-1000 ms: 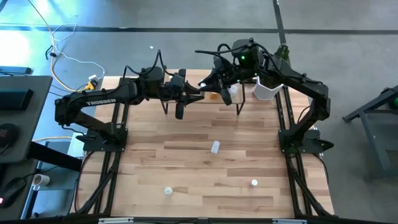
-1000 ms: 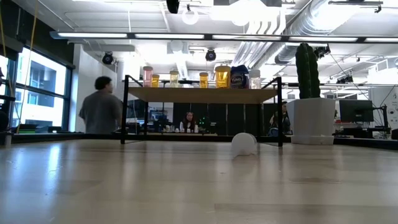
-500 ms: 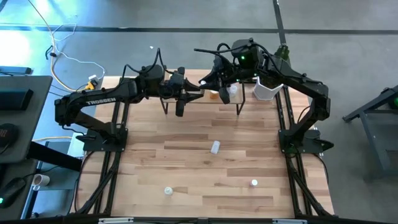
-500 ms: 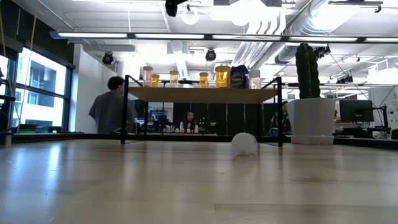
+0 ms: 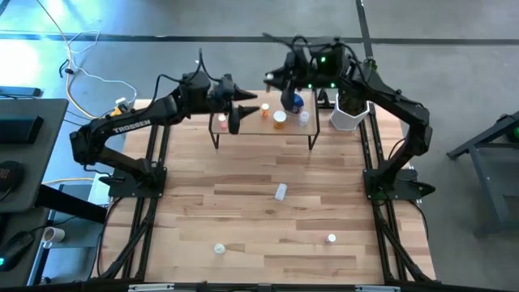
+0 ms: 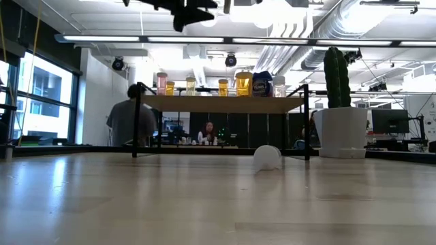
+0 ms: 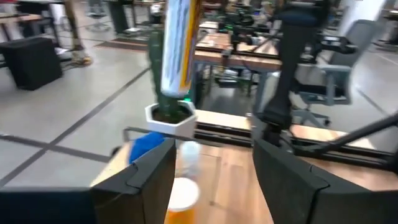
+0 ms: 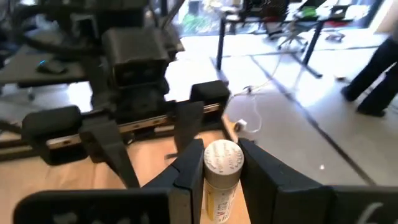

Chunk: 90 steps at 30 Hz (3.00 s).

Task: Pick and place medicine bottles onto shelf by color
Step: Put the white yellow pill bottle on the shelf

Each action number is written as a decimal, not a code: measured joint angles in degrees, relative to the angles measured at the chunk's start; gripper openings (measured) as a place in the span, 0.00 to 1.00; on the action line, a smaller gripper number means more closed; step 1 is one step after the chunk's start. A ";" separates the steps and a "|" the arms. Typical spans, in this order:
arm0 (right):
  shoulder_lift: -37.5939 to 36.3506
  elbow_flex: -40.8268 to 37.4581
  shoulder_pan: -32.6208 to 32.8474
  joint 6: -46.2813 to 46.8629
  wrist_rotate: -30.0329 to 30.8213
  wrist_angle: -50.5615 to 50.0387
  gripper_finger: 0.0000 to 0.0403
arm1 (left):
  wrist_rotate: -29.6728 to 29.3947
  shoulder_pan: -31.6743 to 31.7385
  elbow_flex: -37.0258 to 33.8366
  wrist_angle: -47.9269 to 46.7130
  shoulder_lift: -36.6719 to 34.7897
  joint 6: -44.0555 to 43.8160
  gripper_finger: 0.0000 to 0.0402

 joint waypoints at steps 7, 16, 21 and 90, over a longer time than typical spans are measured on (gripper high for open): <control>0.02 0.00 -7.50 -0.51 -2.94 3.84 0.18 | -0.01 5.89 0.00 0.00 0.00 -0.01 0.51; 2.42 0.00 -14.68 -1.69 -8.78 12.27 0.18 | 0.70 10.59 0.00 0.02 0.00 -0.04 0.51; 7.79 -0.02 -16.28 -1.33 -11.06 13.99 0.18 | 0.88 11.61 0.00 0.02 0.00 -0.02 0.51; 27.26 -0.09 -12.14 -14.76 -14.59 5.97 0.18 | -2.36 13.89 0.00 -4.26 0.00 0.42 0.51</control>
